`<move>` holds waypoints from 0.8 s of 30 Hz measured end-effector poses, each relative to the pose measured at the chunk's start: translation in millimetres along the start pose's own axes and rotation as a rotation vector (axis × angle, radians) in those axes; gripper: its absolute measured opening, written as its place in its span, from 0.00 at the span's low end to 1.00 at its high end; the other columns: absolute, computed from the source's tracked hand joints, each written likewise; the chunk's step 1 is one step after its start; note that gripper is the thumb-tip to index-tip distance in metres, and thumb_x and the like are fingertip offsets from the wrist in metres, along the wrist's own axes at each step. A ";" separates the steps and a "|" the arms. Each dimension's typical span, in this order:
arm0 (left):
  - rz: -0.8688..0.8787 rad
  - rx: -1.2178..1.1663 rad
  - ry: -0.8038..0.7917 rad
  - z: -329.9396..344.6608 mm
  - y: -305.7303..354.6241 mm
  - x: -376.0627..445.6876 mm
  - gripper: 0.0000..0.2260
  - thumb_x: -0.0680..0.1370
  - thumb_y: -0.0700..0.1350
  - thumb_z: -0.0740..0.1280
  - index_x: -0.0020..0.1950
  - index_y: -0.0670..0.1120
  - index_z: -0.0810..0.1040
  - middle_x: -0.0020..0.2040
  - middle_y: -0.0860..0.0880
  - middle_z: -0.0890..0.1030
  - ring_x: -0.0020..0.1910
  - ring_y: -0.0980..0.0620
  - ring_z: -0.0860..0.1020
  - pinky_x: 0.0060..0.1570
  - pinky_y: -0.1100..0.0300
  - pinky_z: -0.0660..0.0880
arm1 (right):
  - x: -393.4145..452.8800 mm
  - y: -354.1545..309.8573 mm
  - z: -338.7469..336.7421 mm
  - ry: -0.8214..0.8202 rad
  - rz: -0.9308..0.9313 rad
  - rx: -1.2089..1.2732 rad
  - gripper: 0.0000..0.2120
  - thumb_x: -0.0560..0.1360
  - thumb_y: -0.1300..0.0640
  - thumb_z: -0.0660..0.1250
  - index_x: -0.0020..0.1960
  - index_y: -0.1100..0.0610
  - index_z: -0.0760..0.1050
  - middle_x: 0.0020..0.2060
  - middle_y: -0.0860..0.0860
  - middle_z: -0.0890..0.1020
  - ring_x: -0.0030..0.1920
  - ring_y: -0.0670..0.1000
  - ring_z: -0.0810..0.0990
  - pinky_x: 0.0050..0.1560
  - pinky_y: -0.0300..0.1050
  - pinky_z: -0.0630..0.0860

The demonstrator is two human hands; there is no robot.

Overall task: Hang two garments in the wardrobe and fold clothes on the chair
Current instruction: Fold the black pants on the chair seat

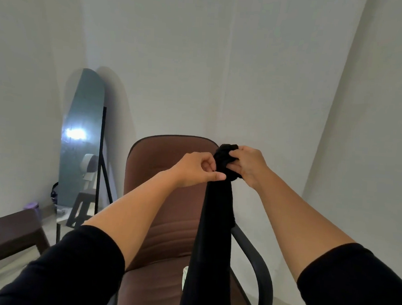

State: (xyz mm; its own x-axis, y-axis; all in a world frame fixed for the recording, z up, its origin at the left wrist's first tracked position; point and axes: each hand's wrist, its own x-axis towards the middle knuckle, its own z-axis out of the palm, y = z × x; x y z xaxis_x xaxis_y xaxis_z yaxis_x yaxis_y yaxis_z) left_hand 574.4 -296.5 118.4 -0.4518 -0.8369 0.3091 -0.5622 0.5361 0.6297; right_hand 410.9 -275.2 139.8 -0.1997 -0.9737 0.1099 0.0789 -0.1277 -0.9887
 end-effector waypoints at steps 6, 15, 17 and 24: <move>0.006 0.033 0.163 15.8 8.7 5.9 0.22 0.73 0.51 0.71 0.62 0.45 0.70 0.52 0.51 0.79 0.50 0.52 0.77 0.48 0.63 0.71 | -8.4 -10.8 -1.3 -0.199 -0.007 0.038 0.12 0.77 0.62 0.59 0.57 0.61 0.77 0.53 0.59 0.81 0.55 0.55 0.80 0.59 0.51 0.76; -0.064 0.060 0.280 -2.7 0.4 10.2 0.11 0.78 0.44 0.61 0.59 0.45 0.74 0.51 0.47 0.79 0.52 0.47 0.76 0.48 0.59 0.68 | -14.1 -11.8 -20.5 -0.291 -0.031 -0.214 0.15 0.78 0.64 0.55 0.61 0.54 0.74 0.57 0.52 0.80 0.56 0.49 0.81 0.61 0.52 0.74; -0.073 0.048 0.302 -6.4 0.7 10.7 0.10 0.79 0.44 0.60 0.59 0.45 0.73 0.51 0.49 0.78 0.52 0.49 0.75 0.48 0.60 0.67 | -16.0 -10.2 -22.5 -0.295 -0.033 -0.283 0.14 0.78 0.63 0.58 0.60 0.53 0.74 0.56 0.50 0.81 0.54 0.48 0.82 0.60 0.50 0.75; 0.062 -0.030 0.287 -11.3 11.5 6.5 0.14 0.79 0.38 0.56 0.61 0.52 0.71 0.56 0.53 0.77 0.57 0.55 0.72 0.57 0.64 0.65 | -19.8 -2.8 -15.8 -0.204 -0.146 -0.599 0.12 0.72 0.56 0.71 0.54 0.52 0.75 0.43 0.49 0.84 0.42 0.48 0.81 0.45 0.41 0.74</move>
State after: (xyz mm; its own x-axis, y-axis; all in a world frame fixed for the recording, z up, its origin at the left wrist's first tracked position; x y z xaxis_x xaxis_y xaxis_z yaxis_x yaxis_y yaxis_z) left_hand 572.8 -297.1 135.7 -0.2679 -0.8019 0.5340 -0.5167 0.5874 0.6229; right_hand 399.2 -252.6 138.8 0.0273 -0.9781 0.2064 -0.5055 -0.1916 -0.8413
